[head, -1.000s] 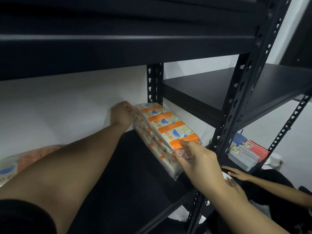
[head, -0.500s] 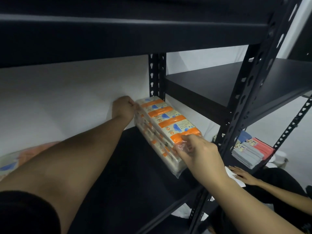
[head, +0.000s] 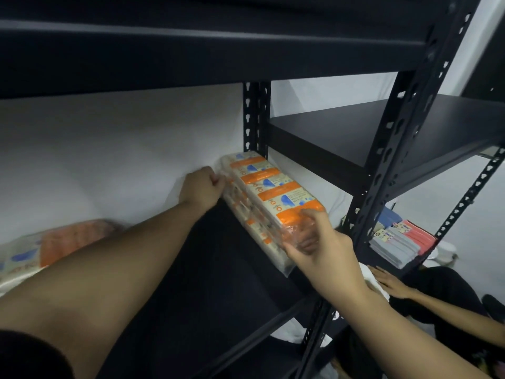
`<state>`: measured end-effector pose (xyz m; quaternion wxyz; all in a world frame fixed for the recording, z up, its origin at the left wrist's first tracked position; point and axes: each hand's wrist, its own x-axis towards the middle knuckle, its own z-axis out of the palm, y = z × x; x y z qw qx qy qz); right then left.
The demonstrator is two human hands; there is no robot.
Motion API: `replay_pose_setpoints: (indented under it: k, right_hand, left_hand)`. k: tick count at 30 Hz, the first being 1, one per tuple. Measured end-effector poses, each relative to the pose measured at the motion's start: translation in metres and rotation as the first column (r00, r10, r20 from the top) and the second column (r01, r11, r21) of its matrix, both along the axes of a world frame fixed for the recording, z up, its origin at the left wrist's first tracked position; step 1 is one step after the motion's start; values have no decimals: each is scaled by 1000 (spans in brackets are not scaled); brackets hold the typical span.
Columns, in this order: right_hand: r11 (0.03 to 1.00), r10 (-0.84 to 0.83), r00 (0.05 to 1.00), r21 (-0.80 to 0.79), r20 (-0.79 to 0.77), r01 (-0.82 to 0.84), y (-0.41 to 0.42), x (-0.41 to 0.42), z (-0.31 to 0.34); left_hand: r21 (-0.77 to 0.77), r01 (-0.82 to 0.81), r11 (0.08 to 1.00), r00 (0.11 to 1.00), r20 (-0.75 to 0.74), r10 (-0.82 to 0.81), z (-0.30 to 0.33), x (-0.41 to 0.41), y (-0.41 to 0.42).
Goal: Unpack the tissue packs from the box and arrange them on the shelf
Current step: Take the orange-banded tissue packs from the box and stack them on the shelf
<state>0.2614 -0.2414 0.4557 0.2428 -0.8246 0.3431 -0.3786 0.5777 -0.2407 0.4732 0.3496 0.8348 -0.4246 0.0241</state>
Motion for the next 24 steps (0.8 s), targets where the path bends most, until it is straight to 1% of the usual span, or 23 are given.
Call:
replay_pose_setpoints:
  k: [3,6,9,11,13,17,20,22,24]
  right_hand:
    - [995,-31,999,-91,15,33,15,-3,-3]
    - [981,-18,999,-193,39,25,29,2,-2]
    - [979,8,998,-201,57,4,45,12,0]
    - [982,40,998,-189,41,-31,58,21,-1]
    - [981,90,996,-174,-4,-90,74,33,-5]
    - [972,196,968,-103,-157,-213,111,62,-16]
    - [947,295,911,-36,-288,-319,143,85,-26]
    - [924,352,865,-18,-358,-383,164,99,-33]
    - [903,392,831,-7,-395,-429,184,113,-38]
  left_hand:
    - [26,42,999,999,-5,-42,-7,-13,19]
    - [75,62,995,998,11,-63,-8,-17,40]
    - [118,39,992,998,49,-45,-8,-9,69]
    - [141,26,990,998,46,-32,-7,-3,95]
    - [159,27,987,999,36,-33,-7,3,125]
    - [159,81,984,997,4,-82,-3,9,195]
    - [151,146,978,989,-24,-144,-3,16,253]
    - [151,165,975,986,-7,-166,-2,23,294]
    - [181,142,973,988,35,-150,2,27,336]
